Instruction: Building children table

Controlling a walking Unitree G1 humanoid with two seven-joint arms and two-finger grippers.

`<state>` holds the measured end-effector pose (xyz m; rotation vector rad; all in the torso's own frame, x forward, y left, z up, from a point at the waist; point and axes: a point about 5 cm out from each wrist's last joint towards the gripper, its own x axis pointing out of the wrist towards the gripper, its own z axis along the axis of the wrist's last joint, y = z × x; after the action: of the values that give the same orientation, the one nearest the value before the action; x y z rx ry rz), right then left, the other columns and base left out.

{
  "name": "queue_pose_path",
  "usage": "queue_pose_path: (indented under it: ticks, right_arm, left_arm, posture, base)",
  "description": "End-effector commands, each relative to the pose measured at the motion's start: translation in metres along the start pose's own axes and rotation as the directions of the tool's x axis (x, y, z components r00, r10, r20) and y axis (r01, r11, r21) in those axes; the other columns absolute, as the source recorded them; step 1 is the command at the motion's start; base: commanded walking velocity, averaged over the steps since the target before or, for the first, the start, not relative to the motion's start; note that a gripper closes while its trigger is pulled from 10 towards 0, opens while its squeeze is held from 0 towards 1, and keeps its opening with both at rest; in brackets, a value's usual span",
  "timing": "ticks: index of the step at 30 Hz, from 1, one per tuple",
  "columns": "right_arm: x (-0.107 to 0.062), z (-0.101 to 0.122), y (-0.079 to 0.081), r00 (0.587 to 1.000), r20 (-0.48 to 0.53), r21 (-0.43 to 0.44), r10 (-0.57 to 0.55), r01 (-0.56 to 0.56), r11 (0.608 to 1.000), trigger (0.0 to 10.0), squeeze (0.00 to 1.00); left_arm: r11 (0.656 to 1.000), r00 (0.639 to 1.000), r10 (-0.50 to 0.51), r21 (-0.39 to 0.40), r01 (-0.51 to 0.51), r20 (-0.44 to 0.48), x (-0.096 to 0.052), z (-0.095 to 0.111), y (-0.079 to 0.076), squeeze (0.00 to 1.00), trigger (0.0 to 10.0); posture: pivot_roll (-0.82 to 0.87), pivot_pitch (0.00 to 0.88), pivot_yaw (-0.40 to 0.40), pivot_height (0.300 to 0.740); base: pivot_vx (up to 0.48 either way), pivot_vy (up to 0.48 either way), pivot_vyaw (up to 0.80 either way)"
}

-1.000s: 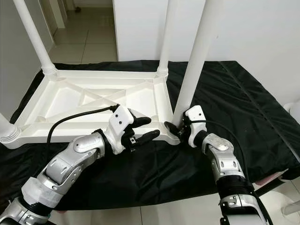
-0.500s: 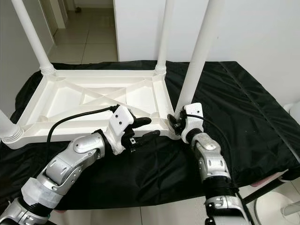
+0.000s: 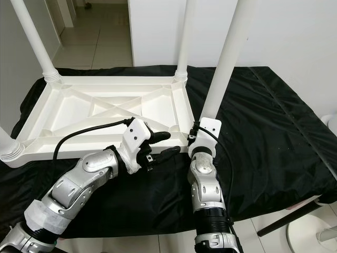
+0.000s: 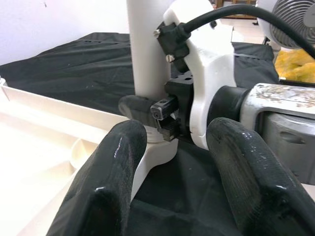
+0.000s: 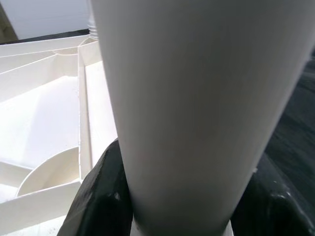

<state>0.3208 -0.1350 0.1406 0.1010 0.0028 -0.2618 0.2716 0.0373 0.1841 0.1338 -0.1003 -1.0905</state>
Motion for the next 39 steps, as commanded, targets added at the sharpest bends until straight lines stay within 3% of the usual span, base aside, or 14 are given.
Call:
queue_pose_path:
  ticks: [1,6,7,8,19,22,26,27,30,35,38,39]
  right_arm:
    - [-0.001,0.002,-0.003,1.000,-0.001,0.026,-0.022,0.022,0.999,10.0,0.00]
    - [-0.001,0.004,-0.005,1.000,0.004,0.024,-0.020,0.020,1.000,10.0,0.00]
    - [-0.002,0.005,-0.003,1.000,0.008,0.030,-0.008,0.008,1.000,10.0,0.55]
    - [-0.002,0.006,-0.001,1.000,0.013,0.037,0.010,-0.010,0.999,10.0,1.00]
    - [-0.004,0.012,-0.008,0.995,0.067,0.032,0.076,-0.078,0.996,10.0,1.00]
    - [-0.006,0.012,-0.019,0.977,0.068,0.024,0.204,-0.206,0.978,10.0,1.00]
    - [-0.005,0.012,-0.024,0.967,0.065,0.017,0.247,-0.249,0.968,10.0,0.95]
    - [-0.003,0.012,-0.030,0.958,0.058,0.011,0.282,-0.283,0.959,10.0,0.00]
    - [0.004,0.013,-0.048,0.919,0.049,-0.059,0.392,-0.389,0.919,10.0,0.00]
    - [0.007,0.013,-0.051,0.885,0.031,-0.101,0.465,-0.460,0.882,10.0,0.00]
    - [0.011,0.013,-0.050,0.814,-0.017,-0.148,0.580,-0.576,0.804,10.0,0.00]
    - [0.011,0.013,-0.050,0.814,-0.017,-0.148,0.580,-0.576,0.804,10.0,0.00]
  left_arm:
    - [0.995,0.995,-0.100,-0.003,0.100,-0.011,0.001,-0.001,-0.006,0.00,10.0]
    - [0.996,0.996,-0.094,0.000,0.094,-0.009,0.002,-0.001,-0.004,0.00,10.0]
    - [0.996,0.996,-0.091,0.001,0.091,-0.009,0.002,0.000,-0.004,0.00,10.0]
    - [0.996,0.996,-0.090,0.001,0.090,-0.008,0.002,0.000,-0.004,0.00,10.0]
    - [0.996,0.996,-0.084,0.002,0.084,-0.009,0.001,-0.001,-0.005,0.00,10.0]
    - [0.997,0.997,-0.083,0.003,0.083,-0.012,0.000,-0.002,-0.004,0.00,10.0]
    - [0.996,0.996,-0.084,0.004,0.084,-0.012,0.000,-0.002,-0.005,0.00,10.0]
    - [0.996,0.996,-0.085,0.005,0.085,-0.013,0.000,-0.002,-0.004,0.00,10.0]
    - [0.996,0.996,-0.089,0.009,0.089,-0.011,0.001,-0.001,-0.004,0.00,10.0]
    - [0.996,0.996,-0.091,0.010,0.091,-0.010,0.002,0.000,-0.004,0.00,10.0]
    - [0.996,0.996,-0.091,0.012,0.092,-0.010,0.002,0.000,-0.003,0.00,10.0]
    - [0.996,0.996,-0.091,0.012,0.092,-0.010,0.002,0.000,-0.003,0.00,10.0]
  posture:
    - [-0.08,0.019,-0.001,0.740]
    - [-0.08,0.015,-0.007,0.740]
    - [-0.08,0.013,-0.008,0.740]
    - [-0.08,0.013,-0.008,0.740]
    - [-0.08,0.011,-0.013,0.740]
    - [-0.07,0.010,-0.014,0.740]
    - [-0.08,0.009,-0.011,0.740]
    - [-0.08,0.009,-0.011,0.740]
    - [-0.08,0.004,-0.005,0.740]
    - [-0.07,0.004,-0.001,0.740]
    - [-0.07,0.002,0.000,0.740]
    - [-0.07,0.002,0.000,0.740]
  base:
    - [0.000,0.000,0.00]
    - [0.000,0.000,0.00]
    - [0.000,0.000,0.00]
    - [0.000,0.000,0.00]
    - [0.000,0.000,0.00]
    - [0.000,0.000,0.00]
    - [0.000,0.000,0.00]
    - [0.000,0.000,0.00]
    - [0.000,0.000,0.00]
    - [0.000,0.000,0.00]
    - [0.000,0.000,0.00]
    - [0.000,0.000,0.00]
